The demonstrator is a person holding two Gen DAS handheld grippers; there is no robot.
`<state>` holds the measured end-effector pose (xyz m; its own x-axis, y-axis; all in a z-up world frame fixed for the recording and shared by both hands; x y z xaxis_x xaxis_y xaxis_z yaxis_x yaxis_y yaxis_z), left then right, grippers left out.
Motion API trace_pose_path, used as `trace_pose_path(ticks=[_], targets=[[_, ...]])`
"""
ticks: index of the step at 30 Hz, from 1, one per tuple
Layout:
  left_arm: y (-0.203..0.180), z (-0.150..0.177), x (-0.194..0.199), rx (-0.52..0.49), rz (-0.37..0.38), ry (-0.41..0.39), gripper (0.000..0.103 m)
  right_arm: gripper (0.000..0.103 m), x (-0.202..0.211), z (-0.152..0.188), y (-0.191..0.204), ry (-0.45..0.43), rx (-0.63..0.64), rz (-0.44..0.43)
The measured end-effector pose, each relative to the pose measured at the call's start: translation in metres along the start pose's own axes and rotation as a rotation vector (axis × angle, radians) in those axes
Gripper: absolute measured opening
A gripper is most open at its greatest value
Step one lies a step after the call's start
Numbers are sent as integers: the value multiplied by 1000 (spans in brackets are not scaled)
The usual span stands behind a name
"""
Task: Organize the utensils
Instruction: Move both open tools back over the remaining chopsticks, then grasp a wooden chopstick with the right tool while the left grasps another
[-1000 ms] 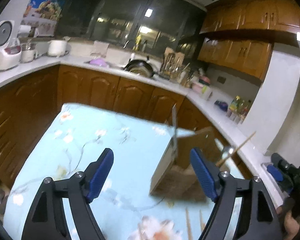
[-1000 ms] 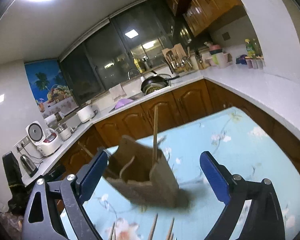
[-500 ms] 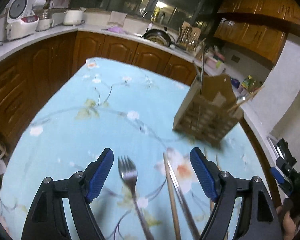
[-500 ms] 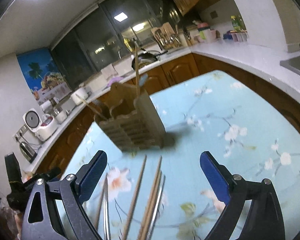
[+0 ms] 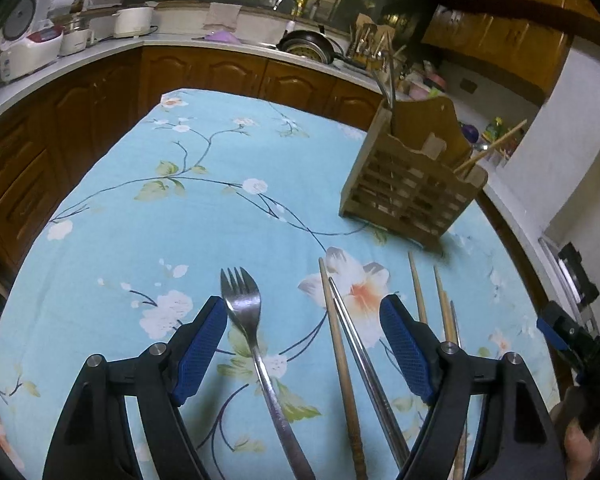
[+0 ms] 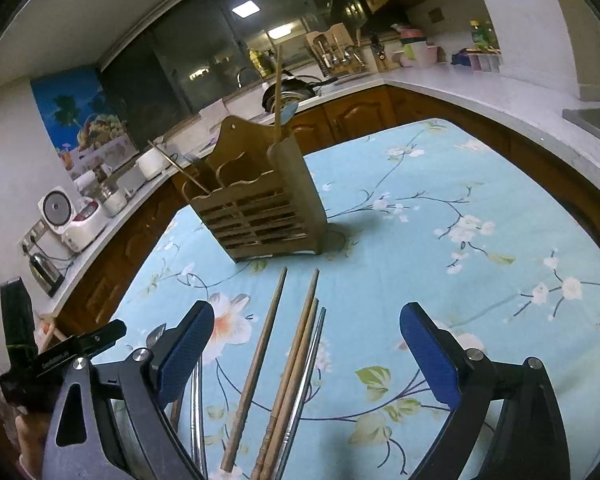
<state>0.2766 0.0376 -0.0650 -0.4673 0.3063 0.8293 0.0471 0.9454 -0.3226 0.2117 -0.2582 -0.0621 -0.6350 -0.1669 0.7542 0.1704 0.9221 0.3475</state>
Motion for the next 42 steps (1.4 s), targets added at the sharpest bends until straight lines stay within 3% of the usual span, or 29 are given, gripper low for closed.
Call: trace_pose_path(ticks=[4, 6, 8, 12, 17, 20, 26, 33, 35, 38, 42], targets=[[-2, -6, -14, -15, -4, 28, 76, 94, -10, -2, 4, 20, 19, 25], [-5, -10, -23, -23, -7, 50, 72, 88, -14, -4, 4, 30, 28, 33], [-5, -13, -31, -32, -12, 77, 64, 82, -20, -6, 5, 44, 31, 36], [-7, -22, -48, -41, -19, 115, 59, 70, -32, -9, 2, 74, 29, 39], [-14, -38, -74, -60, -27, 167, 45, 62, -52, -17, 2, 110, 41, 48], [-19, -45, -88, -78, -42, 188, 43, 56, -67, -22, 0, 141, 46, 50], [-27, -52, -117, -105, -58, 232, 24, 43, -96, -29, 0, 199, 69, 80], [-33, -54, -127, -159, -107, 217, 20, 27, -133, -26, 0, 293, 104, 126], [-36, -53, -130, -187, -127, 212, 12, 26, -137, -27, 4, 279, 148, 169], [-37, -54, -132, -196, -136, 195, 6, 9, -139, -27, 8, 274, 195, 220], [-33, -53, -128, -168, -108, 187, 3, 7, -136, -27, 9, 276, 180, 178]])
Point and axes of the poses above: each gripper's, at about its wrist camera, not at the fingertips, and x roughly against the way its jaws point, y to its left, z to its underside, the point moved 9 cm from there along -x, roughly the way its jaws point, and after that the axes turned 15 degrees about y, right-handed, at the moved point
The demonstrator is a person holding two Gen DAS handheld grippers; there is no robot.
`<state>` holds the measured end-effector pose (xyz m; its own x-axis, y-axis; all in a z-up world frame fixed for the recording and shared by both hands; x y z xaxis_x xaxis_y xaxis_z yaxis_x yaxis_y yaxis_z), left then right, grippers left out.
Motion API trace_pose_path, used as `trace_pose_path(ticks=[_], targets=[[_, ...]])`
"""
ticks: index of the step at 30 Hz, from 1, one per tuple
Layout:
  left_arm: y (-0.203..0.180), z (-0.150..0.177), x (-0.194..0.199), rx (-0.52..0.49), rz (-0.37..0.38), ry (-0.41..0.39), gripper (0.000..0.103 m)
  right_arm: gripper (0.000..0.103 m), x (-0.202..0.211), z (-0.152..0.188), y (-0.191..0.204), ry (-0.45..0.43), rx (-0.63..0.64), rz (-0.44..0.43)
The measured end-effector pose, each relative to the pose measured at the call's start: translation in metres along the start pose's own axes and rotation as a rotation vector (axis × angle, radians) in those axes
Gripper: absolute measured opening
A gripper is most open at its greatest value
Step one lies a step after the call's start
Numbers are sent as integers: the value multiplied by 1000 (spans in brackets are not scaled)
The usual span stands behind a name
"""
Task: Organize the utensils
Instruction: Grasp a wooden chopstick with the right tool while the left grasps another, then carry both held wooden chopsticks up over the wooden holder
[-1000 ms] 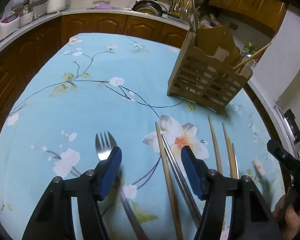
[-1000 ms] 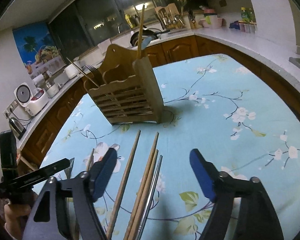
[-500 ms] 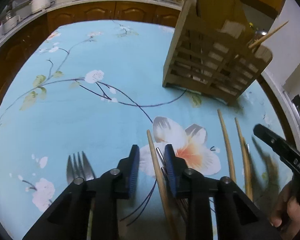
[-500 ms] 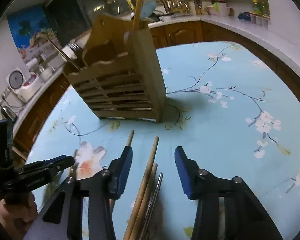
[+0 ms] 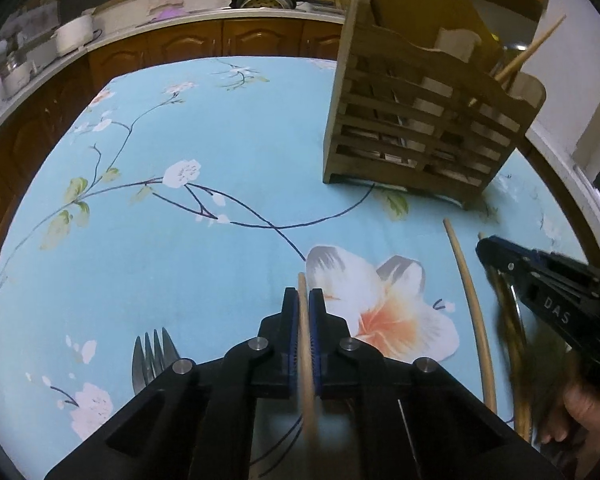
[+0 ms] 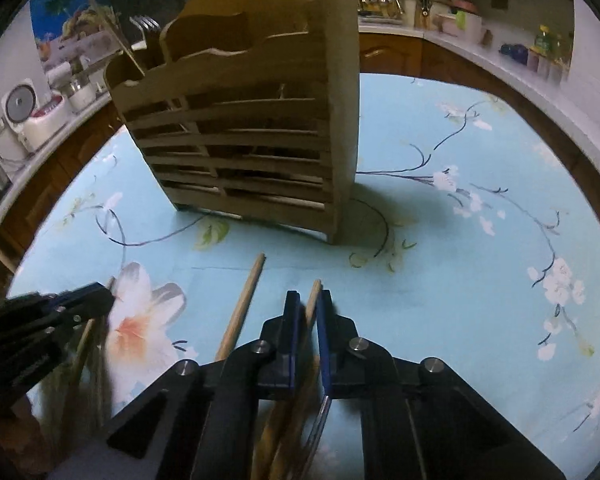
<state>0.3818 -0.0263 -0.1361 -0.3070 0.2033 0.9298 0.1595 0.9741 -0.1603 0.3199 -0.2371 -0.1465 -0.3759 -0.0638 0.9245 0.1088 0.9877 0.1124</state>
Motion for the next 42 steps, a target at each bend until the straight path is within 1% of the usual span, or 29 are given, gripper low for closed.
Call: trace_pose_path(ticks=[3, 7, 14, 17, 22, 26, 32, 36, 42], targets=[[6, 3, 7, 26, 36, -6, 3, 7, 13, 3, 0, -24, -19, -41], [11, 8, 27, 44, 82, -40, 3, 6, 45, 8, -1, -83, -48, -119], [13, 17, 78, 49, 146, -126, 3, 6, 99, 9, 5, -175, -58, -180], [15, 23, 100, 48, 164, -165, 3, 5, 115, 4, 12, -205, -54, -183], [20, 33, 139, 55, 188, -236, 3, 5, 142, 8, 16, -253, -52, -201], [25, 42, 171, 58, 194, -297, 3, 5, 169, 7, 19, -307, -46, -210], [29, 51, 206, 56, 204, -374, 3, 5, 206, 0, 16, -396, -45, -214], [29, 52, 218, 55, 211, -403, 3, 5, 223, -3, 13, -441, -48, -211], [28, 45, 226, 54, 216, -437, 3, 5, 229, -6, 10, -459, -48, -206]])
Point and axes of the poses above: each gripper's, at about its wrist camera, not at the fingertips, and x roughly against the way its jaws point, y to its left, z to its underside, the point moved 9 cm from there along -x, roughly the way its jaws point, and after that the axes turned 15 degrees about y, right-handed, at the moved point
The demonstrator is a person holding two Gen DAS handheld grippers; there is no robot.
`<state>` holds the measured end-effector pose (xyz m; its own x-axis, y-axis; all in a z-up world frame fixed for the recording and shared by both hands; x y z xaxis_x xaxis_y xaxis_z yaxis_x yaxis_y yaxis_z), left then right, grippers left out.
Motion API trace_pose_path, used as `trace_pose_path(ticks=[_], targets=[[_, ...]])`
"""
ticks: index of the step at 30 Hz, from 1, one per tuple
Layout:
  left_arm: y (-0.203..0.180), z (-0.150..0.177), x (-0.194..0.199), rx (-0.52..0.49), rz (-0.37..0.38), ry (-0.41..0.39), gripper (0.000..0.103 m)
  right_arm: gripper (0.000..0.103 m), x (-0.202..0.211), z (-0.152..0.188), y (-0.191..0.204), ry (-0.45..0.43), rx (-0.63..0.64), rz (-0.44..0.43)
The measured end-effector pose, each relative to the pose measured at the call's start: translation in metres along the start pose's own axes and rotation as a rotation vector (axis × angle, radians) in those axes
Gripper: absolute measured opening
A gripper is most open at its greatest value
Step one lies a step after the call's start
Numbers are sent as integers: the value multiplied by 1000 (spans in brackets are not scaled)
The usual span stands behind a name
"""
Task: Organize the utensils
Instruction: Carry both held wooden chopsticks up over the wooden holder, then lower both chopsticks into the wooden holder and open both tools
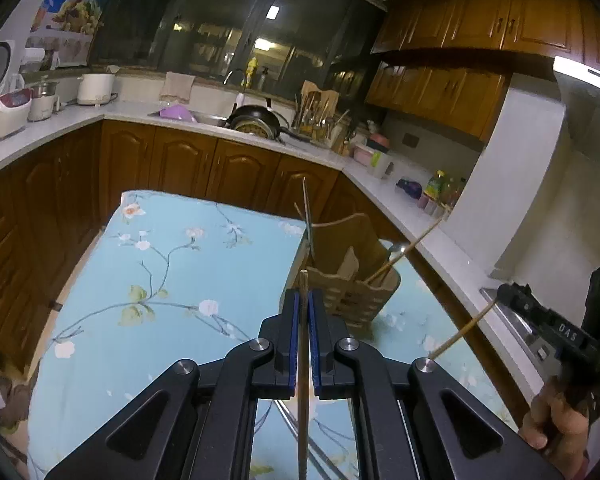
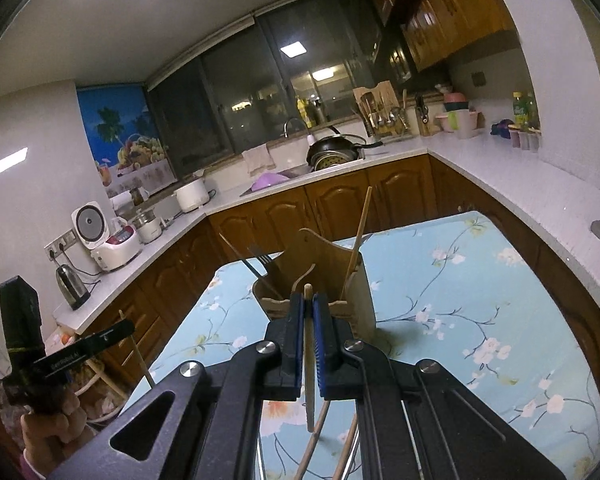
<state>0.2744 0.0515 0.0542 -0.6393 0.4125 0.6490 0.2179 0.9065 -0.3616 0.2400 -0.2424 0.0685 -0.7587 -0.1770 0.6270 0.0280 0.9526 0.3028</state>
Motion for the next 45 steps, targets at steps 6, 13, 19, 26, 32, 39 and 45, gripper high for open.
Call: trace_pose_path(ticks=[6, 13, 19, 26, 32, 39, 45], targets=[[-1, -11, 3, -2, 3, -32, 3, 5, 1, -2, 2, -8, 0, -3], [1, -32, 2, 7, 13, -89, 3, 5, 9, -14, 0, -47, 3, 7], [-1, -67, -4, 3, -10, -170, 3, 5, 22, -43, 3, -115, 21, 20], [-13, -106, -23, 3, -3, -272, 3, 5, 36, -93, -1, -227, 15, 32], [-13, -132, -57, 3, 26, -338, 3, 5, 31, -124, -4, -282, 18, 44], [-5, -132, -123, 13, -16, -330, 3, 5, 2, -132, -14, -274, 25, 73], [-1, -123, -139, 39, -37, -386, 3, 5, -35, -111, -26, -222, 11, 85]])
Point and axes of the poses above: each gripper's, at about its wrist camera, not at the fingertips, and x roughly against the way its jaws point, y to its left, z to its underside, the point moved 9 cm from there along -x, roughly the way its jaws point, and after that the axes turned 15 degrees about y, right-handed, at the moved point
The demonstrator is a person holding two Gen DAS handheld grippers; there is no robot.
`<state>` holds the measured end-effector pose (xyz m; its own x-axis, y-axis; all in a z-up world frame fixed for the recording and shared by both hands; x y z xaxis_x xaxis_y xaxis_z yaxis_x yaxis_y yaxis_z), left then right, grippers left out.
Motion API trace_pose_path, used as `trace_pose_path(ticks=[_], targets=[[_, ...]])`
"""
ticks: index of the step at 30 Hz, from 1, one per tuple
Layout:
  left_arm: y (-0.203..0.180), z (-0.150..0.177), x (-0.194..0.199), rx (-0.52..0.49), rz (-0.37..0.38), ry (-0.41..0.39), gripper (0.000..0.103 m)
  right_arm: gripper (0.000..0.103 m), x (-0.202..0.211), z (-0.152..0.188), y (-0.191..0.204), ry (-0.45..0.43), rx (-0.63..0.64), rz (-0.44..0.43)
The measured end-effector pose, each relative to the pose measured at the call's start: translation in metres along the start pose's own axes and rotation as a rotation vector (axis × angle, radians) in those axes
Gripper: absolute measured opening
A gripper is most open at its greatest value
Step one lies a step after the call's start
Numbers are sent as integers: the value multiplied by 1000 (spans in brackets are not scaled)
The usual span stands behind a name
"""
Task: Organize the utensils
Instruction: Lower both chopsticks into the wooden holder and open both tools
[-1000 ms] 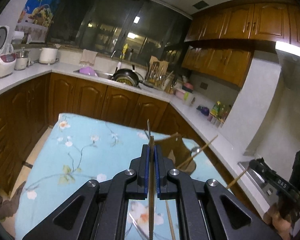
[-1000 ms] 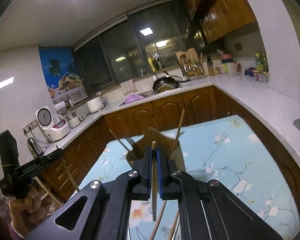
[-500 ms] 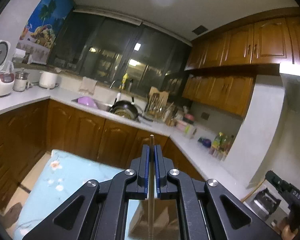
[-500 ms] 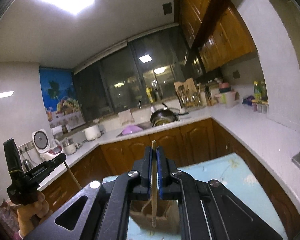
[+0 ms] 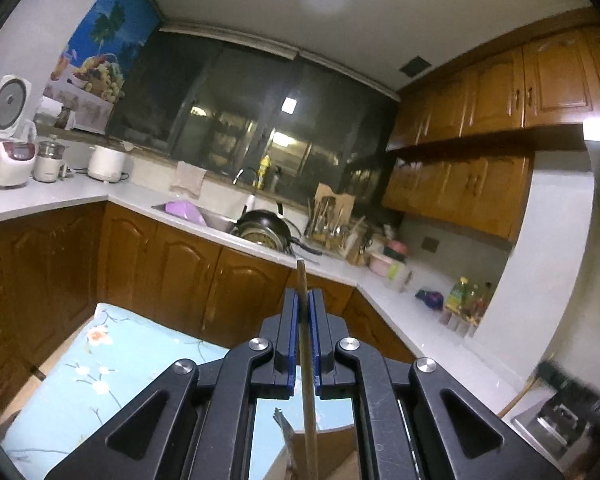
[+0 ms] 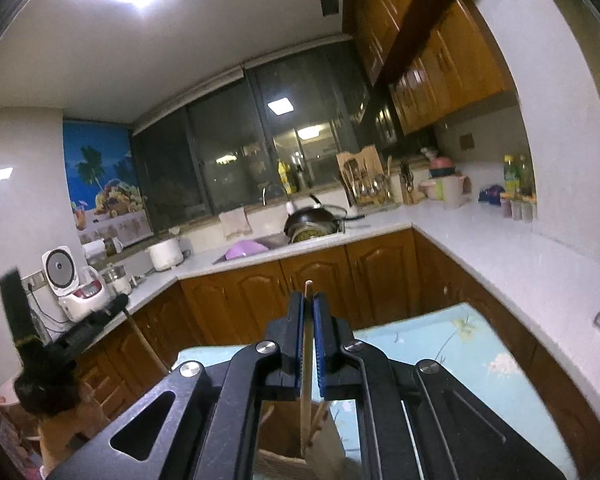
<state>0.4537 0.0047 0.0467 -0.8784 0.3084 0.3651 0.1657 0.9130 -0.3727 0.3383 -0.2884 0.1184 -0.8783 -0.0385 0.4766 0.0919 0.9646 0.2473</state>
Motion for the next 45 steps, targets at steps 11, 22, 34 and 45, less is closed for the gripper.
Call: trace_pose_path(ticks=[11, 22, 34, 45], targets=[[1, 7, 1, 43, 22, -22, 3, 5, -24, 18, -8, 49, -14, 9], [18, 11, -17, 128, 26, -29, 3, 5, -33, 21, -8, 58, -11, 15], [22, 62, -23, 58, 32, 114, 5, 5, -50, 45, -8, 119, -5, 25], [14, 41, -23, -13, 28, 211, 4, 6, -51, 43, -11, 134, -19, 33]])
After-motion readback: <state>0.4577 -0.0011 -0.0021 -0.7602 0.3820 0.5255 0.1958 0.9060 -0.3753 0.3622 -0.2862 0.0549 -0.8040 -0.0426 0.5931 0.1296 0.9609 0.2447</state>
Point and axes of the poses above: each gripper's, at about its wrist camera, not at the fingertips, and x roughly against the way its jaws point, y to its left, z to its underside, the point moved 9 cm from there along -x, roughly the way its jaws point, and after that the axes turned 15 degrees about y, right-handed, at the moved point
